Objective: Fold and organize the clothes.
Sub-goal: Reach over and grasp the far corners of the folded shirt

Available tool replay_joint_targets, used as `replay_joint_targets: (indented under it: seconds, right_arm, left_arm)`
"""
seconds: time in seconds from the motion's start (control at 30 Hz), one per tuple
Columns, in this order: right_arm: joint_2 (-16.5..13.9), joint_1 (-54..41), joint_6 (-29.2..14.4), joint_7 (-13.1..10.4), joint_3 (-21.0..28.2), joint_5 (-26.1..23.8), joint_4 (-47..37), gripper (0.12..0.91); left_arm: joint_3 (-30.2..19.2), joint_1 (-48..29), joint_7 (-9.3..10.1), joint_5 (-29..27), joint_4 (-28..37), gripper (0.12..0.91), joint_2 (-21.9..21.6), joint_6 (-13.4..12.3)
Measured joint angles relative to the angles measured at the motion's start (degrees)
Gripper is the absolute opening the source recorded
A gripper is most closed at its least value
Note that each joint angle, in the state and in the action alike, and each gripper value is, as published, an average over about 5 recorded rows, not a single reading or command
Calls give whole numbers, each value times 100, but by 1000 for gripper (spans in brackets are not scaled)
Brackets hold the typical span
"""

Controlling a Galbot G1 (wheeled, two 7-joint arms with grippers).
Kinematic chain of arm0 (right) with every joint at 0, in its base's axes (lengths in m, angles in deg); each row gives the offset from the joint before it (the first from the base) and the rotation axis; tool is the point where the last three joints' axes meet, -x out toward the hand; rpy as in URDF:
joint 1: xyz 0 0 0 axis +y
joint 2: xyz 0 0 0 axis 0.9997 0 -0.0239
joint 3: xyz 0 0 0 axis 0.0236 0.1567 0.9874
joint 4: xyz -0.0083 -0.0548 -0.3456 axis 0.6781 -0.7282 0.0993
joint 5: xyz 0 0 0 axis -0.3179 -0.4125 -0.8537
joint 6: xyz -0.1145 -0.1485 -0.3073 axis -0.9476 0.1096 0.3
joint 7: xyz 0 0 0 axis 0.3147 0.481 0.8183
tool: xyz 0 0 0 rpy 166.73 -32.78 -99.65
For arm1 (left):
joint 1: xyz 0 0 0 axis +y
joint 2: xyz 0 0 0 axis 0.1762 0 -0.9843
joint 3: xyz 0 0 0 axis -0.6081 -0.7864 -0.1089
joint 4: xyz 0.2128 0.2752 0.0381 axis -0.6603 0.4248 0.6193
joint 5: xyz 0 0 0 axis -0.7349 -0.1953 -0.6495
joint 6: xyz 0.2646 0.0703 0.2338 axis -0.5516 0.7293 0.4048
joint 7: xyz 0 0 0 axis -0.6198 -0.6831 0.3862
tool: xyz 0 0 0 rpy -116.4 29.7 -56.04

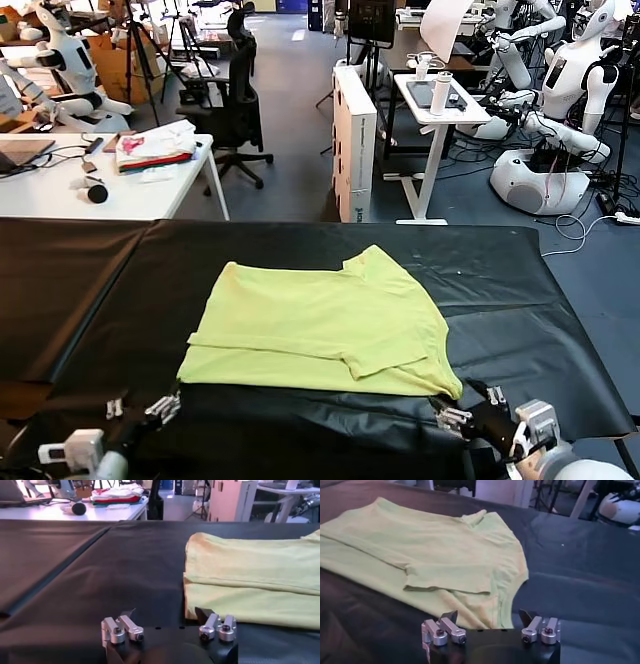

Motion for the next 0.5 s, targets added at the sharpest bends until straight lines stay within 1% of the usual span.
replay_joint_targets:
  seconds: [0.07, 0.13, 0.2, 0.3, 0.4, 0.5]
  right_arm:
    - [125, -499, 61, 124, 187, -67, -318, 907]
    - [245, -974, 141, 242, 404, -134, -635, 907]
    - [368, -1444, 247, 353, 638, -148, -958, 907]
    - [551, -2120, 422, 549, 1005, -158, -1437, 907]
    - [727, -2729, 553, 739, 1373, -255, -1910, 907]
    - [891, -3241, 634, 853, 1698, -367, -2349, 907]
  left_arm:
    - [-30, -331, 152, 373, 43, 907, -42, 284]
    - [-84, -704, 199, 735, 126, 907, -90, 494]
    - [-161, -1088, 126, 1015, 245, 907, -146, 602]
    - [-320, -1663, -25, 1276, 484, 907, -218, 652]
    - [-506, -2236, -65, 1460, 802, 907, -269, 737]
    - [-706, -2787, -85, 1626, 1211, 907, -320, 918]
